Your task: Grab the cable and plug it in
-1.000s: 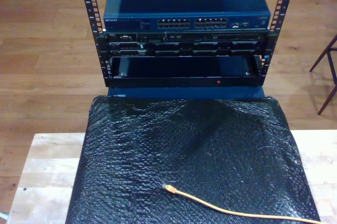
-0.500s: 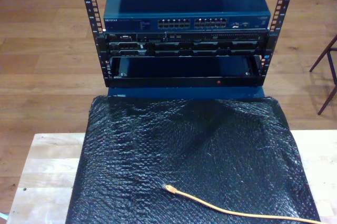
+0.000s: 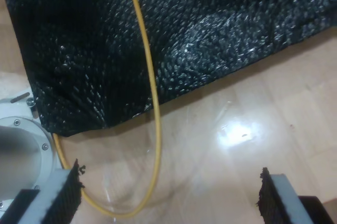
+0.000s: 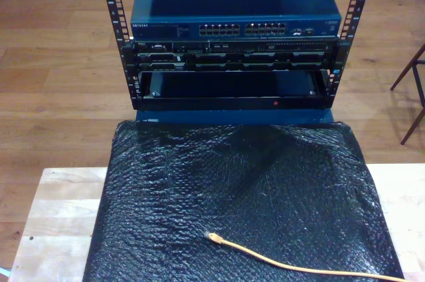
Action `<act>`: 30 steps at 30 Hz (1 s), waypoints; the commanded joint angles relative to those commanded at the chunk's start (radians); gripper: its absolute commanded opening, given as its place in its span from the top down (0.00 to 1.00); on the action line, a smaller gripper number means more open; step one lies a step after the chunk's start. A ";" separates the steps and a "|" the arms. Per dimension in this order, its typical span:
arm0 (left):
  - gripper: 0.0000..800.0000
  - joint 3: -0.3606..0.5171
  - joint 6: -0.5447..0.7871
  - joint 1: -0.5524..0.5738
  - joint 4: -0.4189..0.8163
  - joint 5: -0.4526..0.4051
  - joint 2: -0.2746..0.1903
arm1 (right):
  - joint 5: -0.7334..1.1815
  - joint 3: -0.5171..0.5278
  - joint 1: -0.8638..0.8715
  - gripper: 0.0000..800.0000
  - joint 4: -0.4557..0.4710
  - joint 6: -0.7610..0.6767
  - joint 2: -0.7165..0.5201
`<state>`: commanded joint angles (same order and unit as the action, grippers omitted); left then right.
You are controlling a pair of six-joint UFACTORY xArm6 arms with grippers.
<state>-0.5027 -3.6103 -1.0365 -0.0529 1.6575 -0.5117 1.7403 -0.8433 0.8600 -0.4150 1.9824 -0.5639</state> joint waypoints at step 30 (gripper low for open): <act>0.00 -0.008 -0.130 0.101 -0.057 0.014 0.006 | 0.009 -0.155 -0.454 0.01 -0.028 -0.374 -0.003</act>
<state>-0.5104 -3.7408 -0.9352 -0.1097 1.6713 -0.5056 1.7495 -0.9983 0.4058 -0.4427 1.6080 -0.5669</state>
